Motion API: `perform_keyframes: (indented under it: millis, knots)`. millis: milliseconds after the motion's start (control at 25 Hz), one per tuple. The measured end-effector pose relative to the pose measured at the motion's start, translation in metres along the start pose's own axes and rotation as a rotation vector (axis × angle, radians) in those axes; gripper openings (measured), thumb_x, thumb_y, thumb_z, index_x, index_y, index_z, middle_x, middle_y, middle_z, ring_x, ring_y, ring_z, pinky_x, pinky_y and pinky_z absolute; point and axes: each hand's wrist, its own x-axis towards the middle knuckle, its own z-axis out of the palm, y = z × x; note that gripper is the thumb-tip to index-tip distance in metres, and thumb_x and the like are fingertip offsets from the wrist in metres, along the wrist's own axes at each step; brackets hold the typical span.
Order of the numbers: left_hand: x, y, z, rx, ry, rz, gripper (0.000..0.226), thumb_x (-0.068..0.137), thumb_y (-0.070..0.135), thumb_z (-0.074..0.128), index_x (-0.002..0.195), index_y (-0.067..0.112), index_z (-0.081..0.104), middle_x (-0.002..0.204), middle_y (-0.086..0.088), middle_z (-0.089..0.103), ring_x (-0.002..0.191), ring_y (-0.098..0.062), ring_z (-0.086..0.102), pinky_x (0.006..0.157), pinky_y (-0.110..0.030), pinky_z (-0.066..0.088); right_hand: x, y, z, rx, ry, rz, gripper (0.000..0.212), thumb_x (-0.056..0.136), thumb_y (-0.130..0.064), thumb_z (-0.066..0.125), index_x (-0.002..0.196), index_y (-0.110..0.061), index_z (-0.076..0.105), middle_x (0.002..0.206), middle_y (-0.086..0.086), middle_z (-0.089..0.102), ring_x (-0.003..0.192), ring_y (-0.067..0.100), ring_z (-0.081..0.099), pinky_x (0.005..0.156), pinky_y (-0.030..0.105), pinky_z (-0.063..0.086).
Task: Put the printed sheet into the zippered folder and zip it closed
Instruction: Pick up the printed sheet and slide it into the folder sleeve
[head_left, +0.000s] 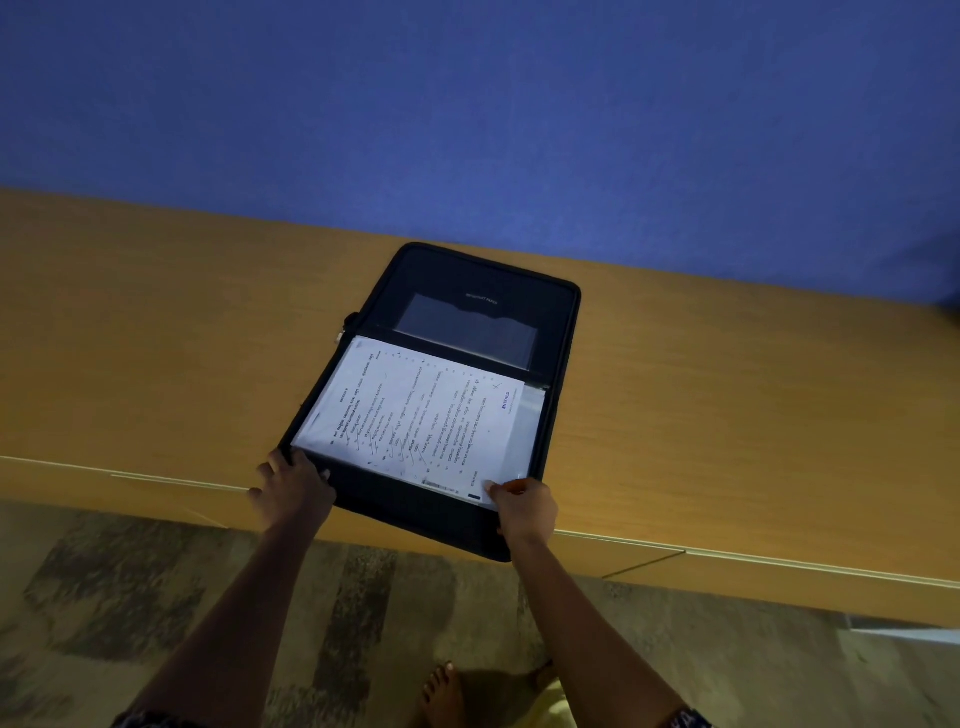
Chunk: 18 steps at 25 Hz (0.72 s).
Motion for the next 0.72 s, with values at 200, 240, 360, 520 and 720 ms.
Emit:
perform_keyframes:
  millis: [200,240,360,520,720]
  knots:
    - [-0.001,0.001,-0.002,-0.004,0.000,0.004,0.054,0.097,0.035,0.047,0.139,0.003,0.037,0.143,-0.021,0.032,0.132,-0.039,0.032,0.100,-0.051,0.038,0.003,-0.001,0.001,-0.010,-0.015,0.005,0.020,0.079,-0.021,0.077,0.068,-0.018,0.061,0.069,-0.002,0.060,0.073,0.023,0.064,0.070,0.046,0.061]
    - [-0.002,0.001,-0.002,-0.003,0.005,0.005,0.054,0.096,0.034,0.047,0.139,0.002,0.038,0.142,-0.022,0.033,0.131,-0.039,0.033,0.099,-0.051,0.039,0.003,0.000,0.000,0.003,-0.016,0.012,0.021,0.079,-0.022,0.077,0.067,-0.017,0.061,0.069,-0.001,0.061,0.070,0.021,0.063,0.070,0.046,0.061]
    - [-0.003,0.002,-0.003,-0.001,0.008,0.006,0.053,0.096,0.034,0.048,0.137,0.002,0.039,0.141,-0.022,0.034,0.129,-0.039,0.034,0.098,-0.050,0.039,-0.001,0.002,-0.001,-0.019,0.026,-0.079,0.018,0.079,-0.023,0.077,0.070,-0.013,0.064,0.081,0.005,0.066,0.076,0.021,0.063,0.071,0.037,0.059]
    - [-0.003,0.002,-0.004,-0.004,0.007,0.002,0.052,0.096,0.034,0.047,0.136,0.002,0.040,0.141,-0.022,0.033,0.129,-0.039,0.034,0.099,-0.050,0.039,-0.007,0.007,0.000,-0.324,0.189,-0.436,0.022,0.080,-0.026,0.076,0.085,-0.005,0.071,0.113,0.007,0.052,0.109,0.024,0.045,0.087,0.031,0.047]
    - [-0.003,0.002,-0.003,-0.005,0.011,0.004,0.051,0.096,0.034,0.048,0.135,0.001,0.041,0.140,-0.022,0.033,0.129,-0.040,0.034,0.099,-0.051,0.039,-0.007,0.003,0.000,-0.238,0.145,-0.513,0.010,0.081,-0.012,0.072,0.085,-0.003,0.069,0.089,0.008,0.069,0.090,0.023,0.061,0.070,0.025,0.048]
